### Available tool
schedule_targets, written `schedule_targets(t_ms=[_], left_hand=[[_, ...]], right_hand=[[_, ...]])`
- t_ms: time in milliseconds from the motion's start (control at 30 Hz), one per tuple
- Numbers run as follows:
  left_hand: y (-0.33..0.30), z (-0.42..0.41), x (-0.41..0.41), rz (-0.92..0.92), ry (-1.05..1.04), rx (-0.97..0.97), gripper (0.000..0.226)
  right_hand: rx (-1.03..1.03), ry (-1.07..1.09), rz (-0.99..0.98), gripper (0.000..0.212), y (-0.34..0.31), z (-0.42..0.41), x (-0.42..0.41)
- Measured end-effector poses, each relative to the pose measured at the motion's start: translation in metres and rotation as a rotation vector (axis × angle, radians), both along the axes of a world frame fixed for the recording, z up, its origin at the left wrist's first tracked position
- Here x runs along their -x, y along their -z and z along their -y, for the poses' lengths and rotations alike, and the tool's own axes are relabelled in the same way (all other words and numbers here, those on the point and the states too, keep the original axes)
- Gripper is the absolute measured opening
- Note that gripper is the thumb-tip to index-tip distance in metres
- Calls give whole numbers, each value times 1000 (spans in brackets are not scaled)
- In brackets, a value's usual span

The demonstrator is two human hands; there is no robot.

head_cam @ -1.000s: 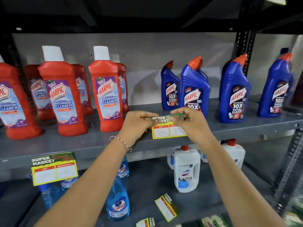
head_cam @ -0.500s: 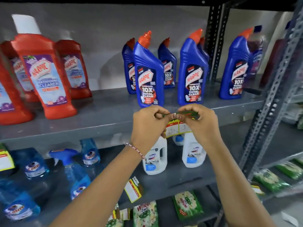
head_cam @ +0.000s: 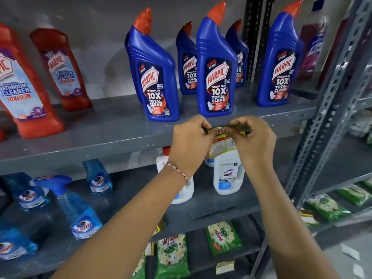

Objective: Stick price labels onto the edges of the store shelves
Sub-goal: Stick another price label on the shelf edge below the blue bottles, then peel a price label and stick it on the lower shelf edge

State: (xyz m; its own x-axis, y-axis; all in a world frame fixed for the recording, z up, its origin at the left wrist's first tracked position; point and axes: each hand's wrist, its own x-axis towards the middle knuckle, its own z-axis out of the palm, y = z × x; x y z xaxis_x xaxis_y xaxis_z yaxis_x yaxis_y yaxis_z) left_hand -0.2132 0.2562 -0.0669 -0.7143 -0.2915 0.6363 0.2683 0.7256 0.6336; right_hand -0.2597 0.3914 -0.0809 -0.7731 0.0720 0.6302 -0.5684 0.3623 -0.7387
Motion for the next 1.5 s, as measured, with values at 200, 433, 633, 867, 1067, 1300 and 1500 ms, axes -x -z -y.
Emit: schedule_targets(t_ms=[200,433,633,867,1067,1300,1500], left_hand=[[9,13,-12,-46,-131,79,36],[101,78,-52,63,-149,169,30],[210,147,-64,542,-93,-13,13],[272,194,-33,881,-35,-6,45],[285,207,-34,852,6,-102,17],[253,189,-55,764,70,122,8],[266,132,-63,703,51,-27,3]], right_hand=[[142,200,12,42,10,0,-3],[248,154,232,20,96,32,-31],[-47,-216,653,9,202,122,-70],[-504,-191,690,37,283,204,-75],[-523,-130,679,14,294,208,-67],[-306,-195,612,11,290,173,-83],[-188,-161,580,7,310,109,-88]])
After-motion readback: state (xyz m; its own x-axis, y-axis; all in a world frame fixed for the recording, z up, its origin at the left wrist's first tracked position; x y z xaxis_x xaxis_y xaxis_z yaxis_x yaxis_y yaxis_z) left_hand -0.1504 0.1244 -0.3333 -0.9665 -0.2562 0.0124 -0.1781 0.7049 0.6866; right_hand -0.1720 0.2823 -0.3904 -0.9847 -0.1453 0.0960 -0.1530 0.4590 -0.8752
